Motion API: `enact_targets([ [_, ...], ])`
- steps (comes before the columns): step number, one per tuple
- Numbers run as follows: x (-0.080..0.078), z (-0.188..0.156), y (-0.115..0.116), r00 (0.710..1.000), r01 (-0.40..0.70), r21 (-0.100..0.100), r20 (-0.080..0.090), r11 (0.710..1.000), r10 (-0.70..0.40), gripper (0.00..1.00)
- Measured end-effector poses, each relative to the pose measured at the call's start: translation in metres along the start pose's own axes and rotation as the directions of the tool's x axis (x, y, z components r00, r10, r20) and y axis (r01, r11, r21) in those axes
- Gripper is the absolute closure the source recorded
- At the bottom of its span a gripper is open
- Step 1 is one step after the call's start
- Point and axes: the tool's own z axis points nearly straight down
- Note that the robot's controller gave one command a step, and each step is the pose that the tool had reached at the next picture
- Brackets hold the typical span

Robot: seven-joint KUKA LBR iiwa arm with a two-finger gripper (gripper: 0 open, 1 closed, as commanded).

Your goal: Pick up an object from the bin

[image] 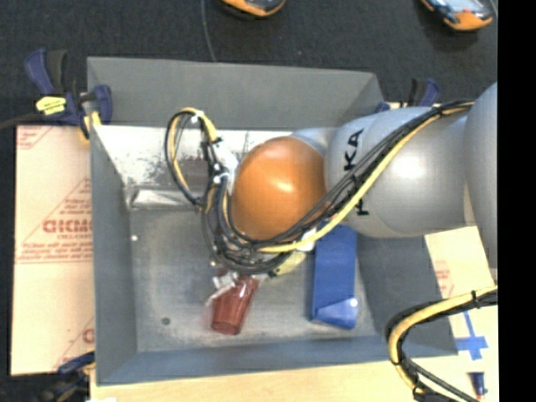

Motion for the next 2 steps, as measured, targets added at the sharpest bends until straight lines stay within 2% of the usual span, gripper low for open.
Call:
enact_targets([
  [1,0.000,0.011,0.001,0.988,0.152,-0.003,0.000,0.988,-0.152,1.00],
  [2,0.009,-0.003,0.001,1.000,-0.022,-0.001,0.001,1.000,0.022,1.00],
])
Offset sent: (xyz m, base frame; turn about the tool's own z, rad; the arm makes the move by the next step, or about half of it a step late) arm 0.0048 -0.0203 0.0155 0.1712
